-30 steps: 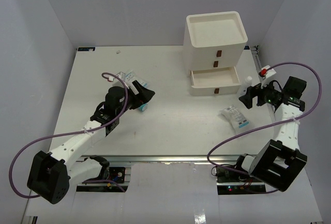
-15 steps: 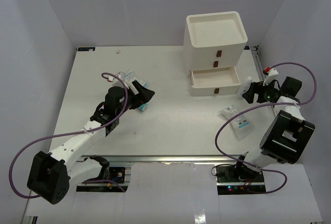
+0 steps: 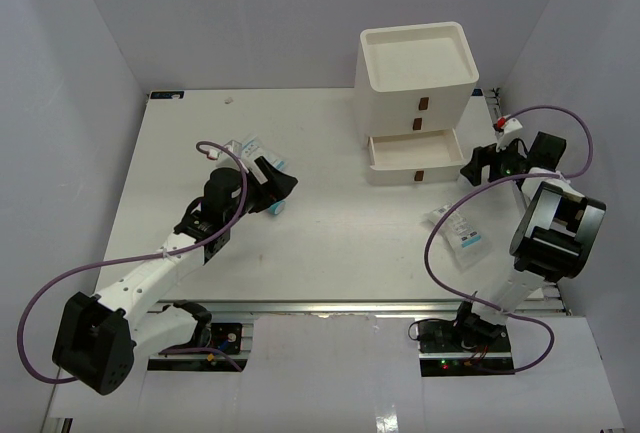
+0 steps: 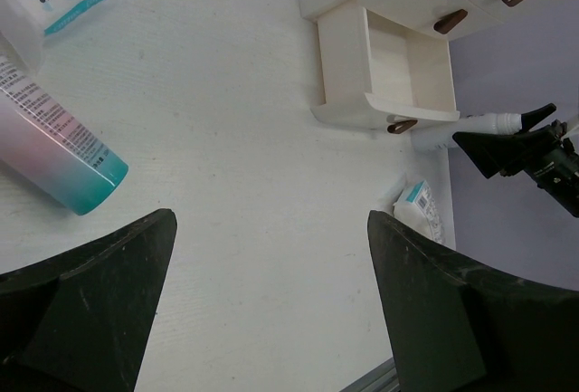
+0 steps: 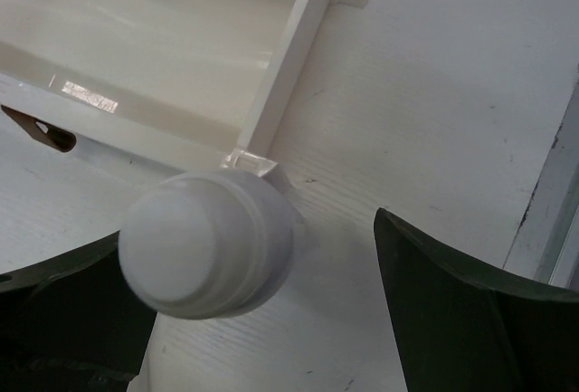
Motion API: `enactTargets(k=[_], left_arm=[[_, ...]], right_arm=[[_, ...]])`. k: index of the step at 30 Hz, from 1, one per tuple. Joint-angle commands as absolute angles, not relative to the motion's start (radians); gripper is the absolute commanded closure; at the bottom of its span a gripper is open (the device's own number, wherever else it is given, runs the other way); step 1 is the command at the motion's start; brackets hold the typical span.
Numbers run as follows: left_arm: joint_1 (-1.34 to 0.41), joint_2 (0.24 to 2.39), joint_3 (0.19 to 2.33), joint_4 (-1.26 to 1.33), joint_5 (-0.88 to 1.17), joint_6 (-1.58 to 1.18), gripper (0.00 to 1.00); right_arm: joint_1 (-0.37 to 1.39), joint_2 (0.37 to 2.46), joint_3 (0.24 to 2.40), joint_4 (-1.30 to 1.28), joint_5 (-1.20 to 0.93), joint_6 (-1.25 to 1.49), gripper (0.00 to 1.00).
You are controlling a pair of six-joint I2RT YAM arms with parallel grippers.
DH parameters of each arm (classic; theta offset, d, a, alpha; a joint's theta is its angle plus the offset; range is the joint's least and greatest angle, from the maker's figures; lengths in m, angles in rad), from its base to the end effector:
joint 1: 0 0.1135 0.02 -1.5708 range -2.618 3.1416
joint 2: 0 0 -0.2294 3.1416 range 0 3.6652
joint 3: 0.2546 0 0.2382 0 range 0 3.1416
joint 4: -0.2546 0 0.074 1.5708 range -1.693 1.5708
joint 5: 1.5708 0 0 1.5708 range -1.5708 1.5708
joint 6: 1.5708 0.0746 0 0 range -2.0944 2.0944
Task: Organize the makeup
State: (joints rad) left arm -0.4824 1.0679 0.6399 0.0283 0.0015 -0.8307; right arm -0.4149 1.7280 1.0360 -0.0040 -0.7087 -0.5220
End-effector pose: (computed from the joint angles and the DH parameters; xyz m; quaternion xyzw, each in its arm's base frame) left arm 0.2488 -0.1304 0.2156 -0.1440 0.8209 -0.3378 0.4374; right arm 0.3600 -0.1055 0.1554 -0.1922 0.8405 0.1011 0.4964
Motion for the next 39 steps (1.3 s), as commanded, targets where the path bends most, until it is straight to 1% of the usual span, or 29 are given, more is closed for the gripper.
enactTargets(k=[1,3,14,15,16,20,24,29,35,39], left_arm=[[-0.479,1.072,0.671,0.020,-0.013,-0.824,0.02],[-0.479,1.079,0.677,0.019,-0.008,-0.824,0.02],[-0.479,1.087,0.684,0.018,-0.006,-0.824,0.02],[-0.479,1.088,0.684,0.019,-0.006,-0.825,0.02],[-0.479,1.089,0.681,0.021,-0.006,-0.824,0.02],[-0.479,1.101,0.681,0.034,-0.002,-0.822,0.02],[-0.479,1.114,0.683,0.047,-0.002,-0.820,0.02],[-0.479,1.122,0.684,0.051,-0.002,-0.810,0.02],[-0.479,1.129,0.687,0.037,-0.002,-0.808,0.02],[-0.479,1.125,0.692,0.011,-0.009,-0.808,0.02]], right_arm=[[-0.406,1.751,1.117,0.002,-0.723,-0.567,0.09],[-0.401,1.754,1.121,0.002,-0.719,-0.578,0.11],[-0.391,1.777,1.173,-0.151,-0.749,-0.616,0.53],[-0.391,1.773,1.178,-0.164,-0.750,-0.626,0.57],[-0.391,1.765,1.181,-0.173,-0.752,-0.636,0.63],[-0.392,1.715,1.186,-0.219,-0.755,-0.667,0.78],[-0.391,1.633,1.197,-0.273,-0.752,-0.729,0.84],[-0.359,1.542,1.254,-0.398,-0.709,-0.841,0.86],[-0.230,1.484,1.333,-0.480,-0.572,-0.969,0.87],[-0.101,1.479,1.379,-0.489,-0.478,-1.017,0.87]])
